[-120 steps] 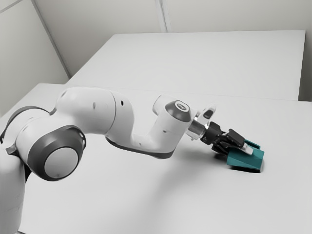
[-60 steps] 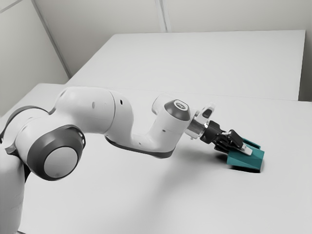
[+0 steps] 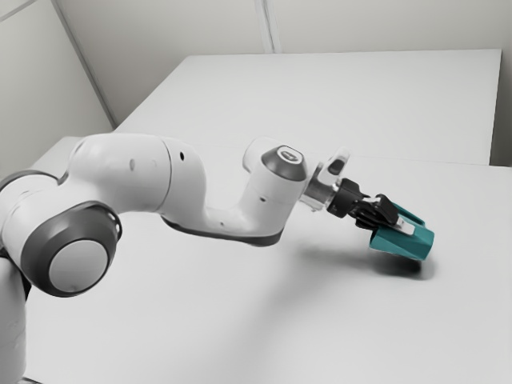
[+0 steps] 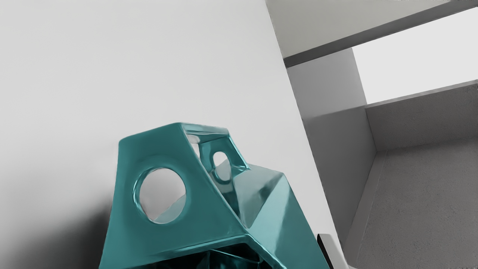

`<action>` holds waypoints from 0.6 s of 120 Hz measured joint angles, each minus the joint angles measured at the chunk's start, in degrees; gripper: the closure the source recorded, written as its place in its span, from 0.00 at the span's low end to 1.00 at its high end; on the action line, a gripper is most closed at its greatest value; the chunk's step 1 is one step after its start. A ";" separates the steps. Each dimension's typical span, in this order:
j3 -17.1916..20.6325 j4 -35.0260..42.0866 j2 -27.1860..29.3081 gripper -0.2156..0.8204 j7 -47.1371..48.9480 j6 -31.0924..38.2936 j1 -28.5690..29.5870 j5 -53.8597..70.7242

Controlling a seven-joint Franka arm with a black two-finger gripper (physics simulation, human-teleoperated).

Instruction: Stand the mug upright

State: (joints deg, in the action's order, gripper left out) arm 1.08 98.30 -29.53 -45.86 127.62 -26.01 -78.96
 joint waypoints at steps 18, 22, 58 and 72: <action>-0.09 1.72 5.78 0.93 0.49 0.98 0.53 5.13; -0.09 2.52 7.44 0.93 0.82 1.33 0.75 7.51; -0.17 9.76 17.96 0.94 7.38 3.67 4.42 36.91; -0.19 12.16 20.79 0.94 10.94 3.70 6.30 47.09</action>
State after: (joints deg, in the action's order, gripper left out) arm 0.89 110.46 -8.73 -34.92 131.32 -19.71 -31.87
